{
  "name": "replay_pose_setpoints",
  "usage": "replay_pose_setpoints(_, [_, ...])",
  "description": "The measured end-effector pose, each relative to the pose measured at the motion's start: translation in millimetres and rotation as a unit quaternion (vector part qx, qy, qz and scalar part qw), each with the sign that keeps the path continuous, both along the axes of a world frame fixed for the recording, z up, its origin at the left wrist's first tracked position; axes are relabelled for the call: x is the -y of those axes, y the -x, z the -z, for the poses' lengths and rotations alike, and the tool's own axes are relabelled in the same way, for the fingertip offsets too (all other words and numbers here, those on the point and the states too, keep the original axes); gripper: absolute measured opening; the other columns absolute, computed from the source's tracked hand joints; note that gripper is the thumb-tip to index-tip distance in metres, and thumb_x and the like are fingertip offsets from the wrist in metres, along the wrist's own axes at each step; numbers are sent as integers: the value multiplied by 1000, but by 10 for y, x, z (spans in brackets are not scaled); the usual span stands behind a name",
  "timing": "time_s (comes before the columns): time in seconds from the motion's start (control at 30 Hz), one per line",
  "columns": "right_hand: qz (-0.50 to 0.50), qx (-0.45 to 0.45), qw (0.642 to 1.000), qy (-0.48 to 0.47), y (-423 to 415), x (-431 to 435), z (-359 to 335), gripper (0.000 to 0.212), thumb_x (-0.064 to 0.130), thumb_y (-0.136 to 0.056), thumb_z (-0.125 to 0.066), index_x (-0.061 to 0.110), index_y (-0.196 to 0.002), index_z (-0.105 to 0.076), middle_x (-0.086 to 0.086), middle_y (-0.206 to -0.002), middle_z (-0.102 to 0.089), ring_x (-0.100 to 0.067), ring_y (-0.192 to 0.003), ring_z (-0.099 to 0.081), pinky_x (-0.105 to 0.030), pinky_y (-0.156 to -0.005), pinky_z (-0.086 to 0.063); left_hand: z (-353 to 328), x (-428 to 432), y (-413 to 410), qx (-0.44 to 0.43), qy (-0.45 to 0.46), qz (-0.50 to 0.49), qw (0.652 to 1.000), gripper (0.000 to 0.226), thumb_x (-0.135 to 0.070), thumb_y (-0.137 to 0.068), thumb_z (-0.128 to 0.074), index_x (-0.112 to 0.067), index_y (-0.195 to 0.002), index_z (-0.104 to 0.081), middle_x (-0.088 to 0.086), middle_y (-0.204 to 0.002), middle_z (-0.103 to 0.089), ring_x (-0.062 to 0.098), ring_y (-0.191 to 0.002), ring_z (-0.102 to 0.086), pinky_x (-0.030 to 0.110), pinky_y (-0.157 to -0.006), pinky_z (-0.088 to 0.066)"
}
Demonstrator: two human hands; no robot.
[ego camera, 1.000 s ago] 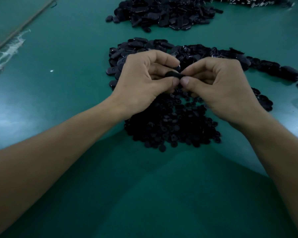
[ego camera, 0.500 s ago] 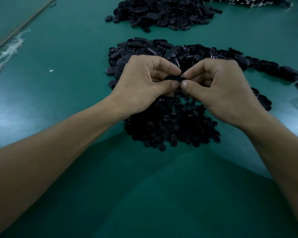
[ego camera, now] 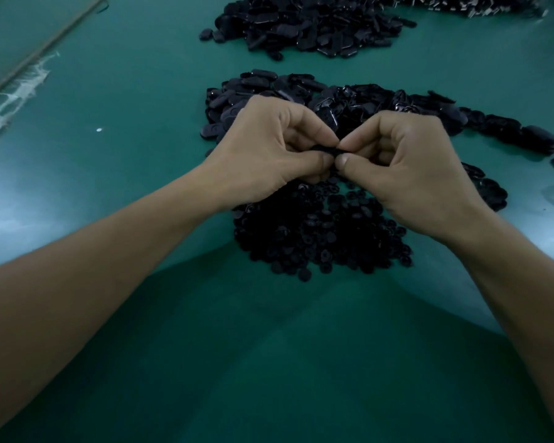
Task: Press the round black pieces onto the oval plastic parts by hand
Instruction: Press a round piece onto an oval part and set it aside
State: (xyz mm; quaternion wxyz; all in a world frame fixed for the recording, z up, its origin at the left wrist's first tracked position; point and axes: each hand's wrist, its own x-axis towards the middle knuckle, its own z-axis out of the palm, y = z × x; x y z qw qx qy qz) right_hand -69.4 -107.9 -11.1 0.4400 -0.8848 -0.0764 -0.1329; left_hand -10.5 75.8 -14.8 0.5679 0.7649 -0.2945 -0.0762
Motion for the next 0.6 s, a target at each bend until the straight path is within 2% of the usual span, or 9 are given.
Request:
replay_pose_setpoints(0.07, [-11, 2, 1000, -9, 5, -3, -21, 17, 12, -88, -75, 27, -85, -68, 5, -73, -72, -8, -67, -70, -25, -65, -57, -25, -7, -11, 2, -1, 3, 1000, 14, -1, -84, -78, -12, -89, -72, 11, -78, -76, 20, -70, -76, 25, -68, -60])
replay_pose_setpoints(0.13, [-19, 6, 999, -39, -8, 6, -55, 16, 9, -90, -72, 25, -89, -71, 4, -73, -74, -7, -65, -70, -17, -62, -54, -51, -10, -29, 9, 8, -2, 1000, 14, -1, -84, -78, -13, -88, -72, 9, -77, -76, 19, -68, -75, 24, -65, -60])
replay_pose_setpoints(0.23, [9, 16, 998, -61, -61, 74, -102, 19, 6, -94, -65, 23, -99, -71, 3, -77, -75, -7, -69, -72, -15, -62, -53, -52, -41, -98, 18, 27, -49, 998, 16, -1, -84, -77, -16, -86, -71, 3, -72, -76, 17, -68, -75, 24, -65, -60])
replay_pose_setpoints(0.3, [60, 26, 997, -30, -85, 193, -107, 18, 8, -94, -65, 23, -102, -71, 3, -84, -75, -11, -74, -72, -21, -67, -56, -23, -80, -157, 16, 32, -107, 994, 14, -3, -84, -78, -14, -88, -71, 3, -74, -76, 20, -72, -76, 28, -69, -61])
replay_pose_setpoints(0.37, [108, 18, 993, 42, -84, 354, -105, 14, 13, -92, -68, 25, -99, -71, 1, -86, -73, -11, -75, -70, -26, -71, -58, 7, -129, -216, 21, 32, -157, 987, 14, -4, -84, -78, -15, -89, -72, 1, -74, -76, 20, -73, -76, 29, -72, -62])
replay_pose_setpoints(0.4, [117, 0, 990, 72, -77, 427, -107, 10, 16, -90, -71, 25, -95, -72, 0, -85, -72, -5, -69, -66, -22, -65, -56, 15, -151, -247, 24, 29, -174, 984, 15, -4, -84, -78, -17, -88, -72, -1, -73, -75, 19, -72, -76, 28, -71, -62])
replay_pose_setpoints(0.47, [97, -62, 988, 103, -64, 523, -125, 4, 22, -86, -77, 22, -87, -74, -1, -79, -71, 3, -50, -58, -9, -44, -42, 23, -194, -300, 38, 11, -197, 980, 15, -8, -84, -79, -20, -89, -72, -3, -72, -75, 19, -71, -75, 27, -68, -61])
replay_pose_setpoints(0.5, [77, -95, 986, 114, -59, 550, -135, 7, 23, -84, -80, 20, -86, -74, -1, -76, -70, 4, -44, -55, -8, -37, -36, 27, -213, -325, 52, -6, -207, 977, 14, -12, -83, -81, -22, -90, -72, -2, -74, -75, 17, -70, -75, 26, -67, -60])
replay_pose_setpoints(0.6, [37, -153, 978, 137, -49, 590, -168, 12, 22, -78, -84, 19, -86, -76, 1, -74, -72, 8, -42, -54, -6, -35, -33, 50, -263, -379, 106, -56, -243, 963, 17, -28, -81, -84, -27, -93, -72, -6, -76, -73, -1, -69, -70, 15, -67, -53])
